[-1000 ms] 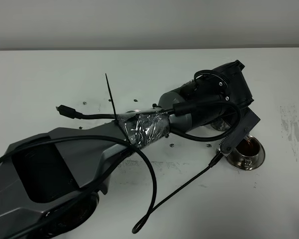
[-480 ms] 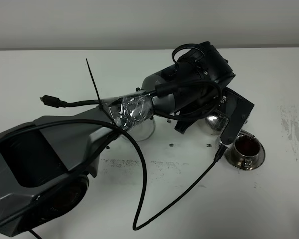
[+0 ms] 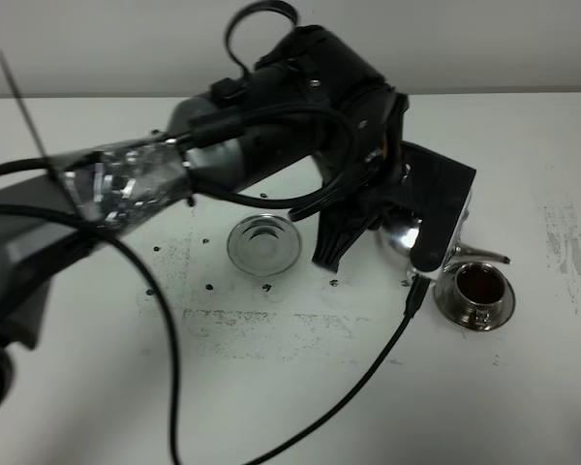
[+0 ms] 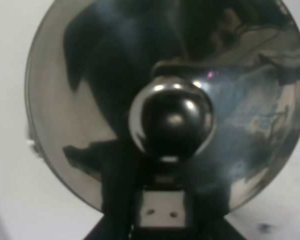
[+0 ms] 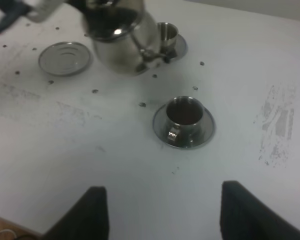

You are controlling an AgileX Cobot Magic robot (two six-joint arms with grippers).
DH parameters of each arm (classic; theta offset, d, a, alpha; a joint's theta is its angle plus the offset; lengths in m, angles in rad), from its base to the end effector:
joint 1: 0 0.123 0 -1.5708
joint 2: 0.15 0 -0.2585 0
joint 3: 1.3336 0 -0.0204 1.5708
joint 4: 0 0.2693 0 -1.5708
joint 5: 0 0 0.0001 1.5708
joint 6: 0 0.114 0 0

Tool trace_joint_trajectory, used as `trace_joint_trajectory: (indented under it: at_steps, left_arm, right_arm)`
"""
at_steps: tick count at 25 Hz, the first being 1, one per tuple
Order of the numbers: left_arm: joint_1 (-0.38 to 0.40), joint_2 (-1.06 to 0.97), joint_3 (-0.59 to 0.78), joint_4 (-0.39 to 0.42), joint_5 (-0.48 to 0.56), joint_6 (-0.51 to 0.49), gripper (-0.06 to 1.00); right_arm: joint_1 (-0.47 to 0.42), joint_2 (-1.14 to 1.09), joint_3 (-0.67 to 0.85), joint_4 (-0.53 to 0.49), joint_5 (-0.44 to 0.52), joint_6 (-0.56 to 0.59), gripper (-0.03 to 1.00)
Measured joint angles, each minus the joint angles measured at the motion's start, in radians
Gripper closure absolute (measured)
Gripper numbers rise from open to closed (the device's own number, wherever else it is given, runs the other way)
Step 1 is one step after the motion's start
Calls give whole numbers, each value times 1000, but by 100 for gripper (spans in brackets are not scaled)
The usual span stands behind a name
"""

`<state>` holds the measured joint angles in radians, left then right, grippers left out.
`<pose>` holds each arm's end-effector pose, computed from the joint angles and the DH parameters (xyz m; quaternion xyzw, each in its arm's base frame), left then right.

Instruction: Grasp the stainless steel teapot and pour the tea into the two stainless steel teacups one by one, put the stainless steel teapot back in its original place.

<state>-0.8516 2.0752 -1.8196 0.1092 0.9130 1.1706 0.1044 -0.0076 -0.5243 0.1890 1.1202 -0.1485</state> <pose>0.3235 -0.3545 0.2029 0.8326 0.4958 0.0878 0.2309 0.0482 0.0244 0.2792 -0.1159 0.8487 0.0828 0.5094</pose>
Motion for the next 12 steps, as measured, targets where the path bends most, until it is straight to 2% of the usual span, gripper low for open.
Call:
trace_joint_trajectory:
  at_steps: [6, 12]
  left_arm:
    - [0, -54, 173, -156, -54, -33, 77]
    - [0, -54, 287, -172, -139, -57, 77]
  right_arm:
    - [0, 0, 0, 0, 0, 0, 49]
    - [0, 0, 0, 0, 0, 0, 49]
